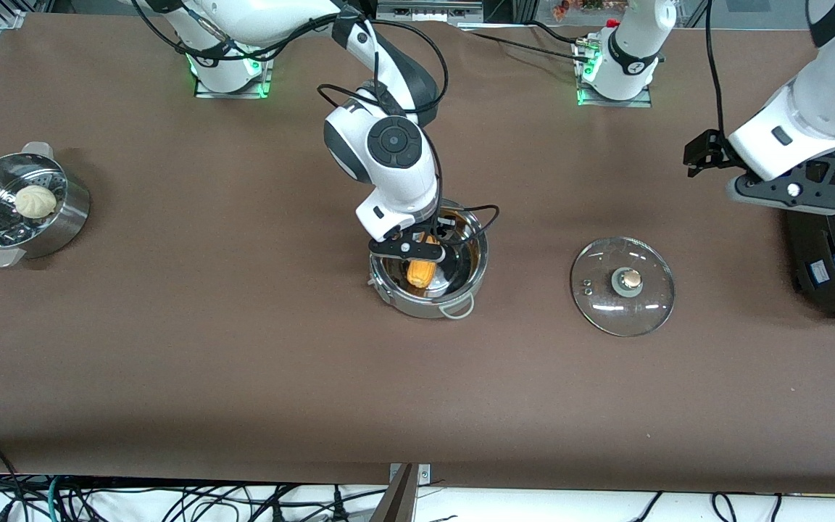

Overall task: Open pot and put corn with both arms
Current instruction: 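Lower the corn into the pot and open the right gripper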

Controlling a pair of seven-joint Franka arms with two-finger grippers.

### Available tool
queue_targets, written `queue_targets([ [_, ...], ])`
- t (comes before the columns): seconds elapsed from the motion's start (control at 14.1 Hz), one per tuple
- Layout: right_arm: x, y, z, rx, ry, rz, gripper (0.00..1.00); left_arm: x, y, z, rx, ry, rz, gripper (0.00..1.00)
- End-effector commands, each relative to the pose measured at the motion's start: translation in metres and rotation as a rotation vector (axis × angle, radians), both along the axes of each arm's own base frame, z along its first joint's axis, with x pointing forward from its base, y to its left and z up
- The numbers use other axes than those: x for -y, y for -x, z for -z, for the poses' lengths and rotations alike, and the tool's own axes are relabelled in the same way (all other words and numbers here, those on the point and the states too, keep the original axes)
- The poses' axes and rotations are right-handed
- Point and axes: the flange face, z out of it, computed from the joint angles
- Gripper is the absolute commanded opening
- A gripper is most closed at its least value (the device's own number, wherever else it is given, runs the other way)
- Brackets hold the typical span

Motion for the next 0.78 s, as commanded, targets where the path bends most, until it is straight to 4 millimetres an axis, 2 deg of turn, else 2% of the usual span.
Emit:
queue_targets([
  [0.0, -0.006, -0.003, -0.001, 0.011, -0.004, 0.012, 0.53, -0.011, -0.005, -0.023, 0.115, 0.026, -0.033, 1.0],
  [0.14, -0.004, -0.005, -0.003, 0.014, -0.004, 0.01, 0.53, -0.014, 0.006, -0.019, 0.113, 0.032, -0.058, 1.0],
  [0.21, 0.0, -0.008, -0.004, 0.011, -0.002, 0.013, 0.57, -0.016, 0.012, -0.019, 0.127, 0.065, -0.105, 1.0],
  [0.28, 0.003, -0.01, -0.007, 0.012, 0.0, 0.011, 0.58, -0.025, 0.017, -0.015, 0.132, 0.081, -0.155, 1.0],
  [0.43, 0.023, -0.026, -0.016, 0.01, 0.0, 0.035, 0.64, -0.029, 0.019, -0.005, 0.176, 0.09, -0.16, 1.0],
  [0.57, 0.04, -0.035, -0.017, -0.008, 0.022, 0.001, 0.8, -0.032, 0.025, 0.002, 0.219, 0.095, -0.166, 1.0],
  [0.64, 0.055, -0.043, -0.028, -0.005, 0.025, -0.03, 0.89, -0.035, 0.041, -0.005, 0.228, 0.092, -0.173, 1.0],
  [0.71, 0.072, -0.054, -0.036, -0.005, 0.025, -0.051, 0.96, -0.035, 0.05, 0.0, 0.217, 0.094, -0.178, 1.0],
])
